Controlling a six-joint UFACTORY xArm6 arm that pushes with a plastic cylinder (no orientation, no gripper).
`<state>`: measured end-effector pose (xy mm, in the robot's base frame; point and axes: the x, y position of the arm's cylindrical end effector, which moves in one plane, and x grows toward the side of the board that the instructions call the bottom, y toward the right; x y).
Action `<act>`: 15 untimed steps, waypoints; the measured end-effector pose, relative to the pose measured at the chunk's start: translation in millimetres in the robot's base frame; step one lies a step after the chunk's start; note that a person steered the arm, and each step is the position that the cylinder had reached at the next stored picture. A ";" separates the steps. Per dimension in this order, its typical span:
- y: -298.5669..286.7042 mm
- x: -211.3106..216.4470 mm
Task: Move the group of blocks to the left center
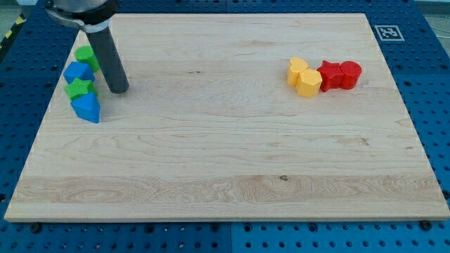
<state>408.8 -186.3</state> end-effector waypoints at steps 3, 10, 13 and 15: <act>-34.5 9.9; -31.8 50.6; -35.6 54.5; -37.0 55.3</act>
